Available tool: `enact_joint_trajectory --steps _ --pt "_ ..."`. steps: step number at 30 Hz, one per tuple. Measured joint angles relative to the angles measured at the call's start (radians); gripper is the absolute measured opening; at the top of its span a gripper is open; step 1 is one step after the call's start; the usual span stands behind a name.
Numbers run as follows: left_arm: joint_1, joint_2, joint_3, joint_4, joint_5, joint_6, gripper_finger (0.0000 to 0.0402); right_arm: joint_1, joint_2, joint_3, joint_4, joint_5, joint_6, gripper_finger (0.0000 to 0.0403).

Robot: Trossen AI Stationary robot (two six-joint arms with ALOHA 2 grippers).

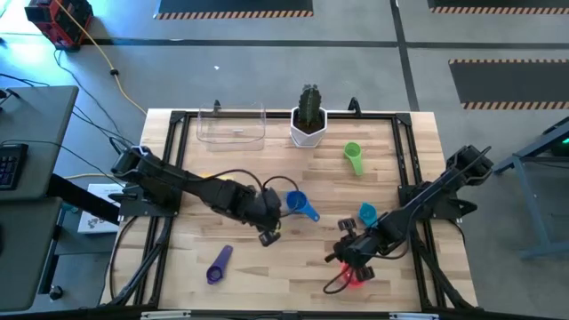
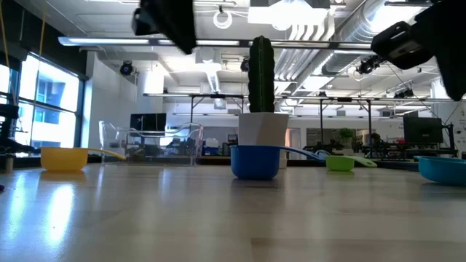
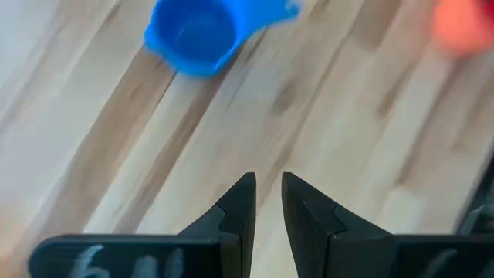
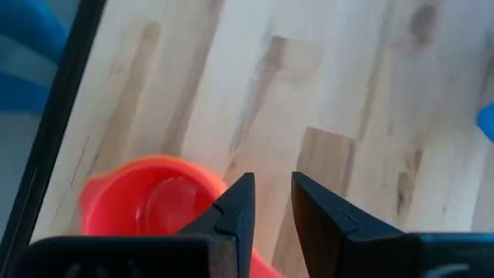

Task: Nest measuring cups in basket
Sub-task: Stack the red measuring cup on top of the orange measuring cup, then stack the large dark blue measuring cup on top of the red measuring cup

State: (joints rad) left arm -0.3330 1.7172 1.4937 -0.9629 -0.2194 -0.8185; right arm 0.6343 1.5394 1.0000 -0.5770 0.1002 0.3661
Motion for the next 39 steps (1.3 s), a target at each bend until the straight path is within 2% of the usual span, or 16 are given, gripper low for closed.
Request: enact_joint_trajectory --steps 9,12,20,29,35,39 --pt "-0.043 0.0 -0.003 -0.331 -0.061 -0.023 0.0055 -0.049 0.0 0.0 0.053 0.001 0.083 0.0078" --pt "-0.048 -0.015 -0.05 -0.371 -0.074 -0.026 0.0055 -0.072 0.0 0.0 0.072 -0.006 0.089 0.0078" --pt "-0.026 -0.166 -0.261 -0.344 -0.03 -0.084 0.0055 -0.134 0.0 0.0 0.099 -0.008 0.132 0.0078" --pt "0.115 -0.317 -0.48 -0.279 0.099 -0.113 0.0055 -0.192 0.0 0.0 0.134 -0.029 0.132 0.0078" --pt "0.176 -0.34 -0.541 -0.214 0.115 -0.053 0.0055 -0.222 0.0 0.0 0.135 -0.034 0.132 0.0078" --pt "0.194 -0.34 -0.544 -0.112 0.114 0.049 0.0055 -0.238 0.0 0.0 0.135 -0.041 0.156 0.0078"
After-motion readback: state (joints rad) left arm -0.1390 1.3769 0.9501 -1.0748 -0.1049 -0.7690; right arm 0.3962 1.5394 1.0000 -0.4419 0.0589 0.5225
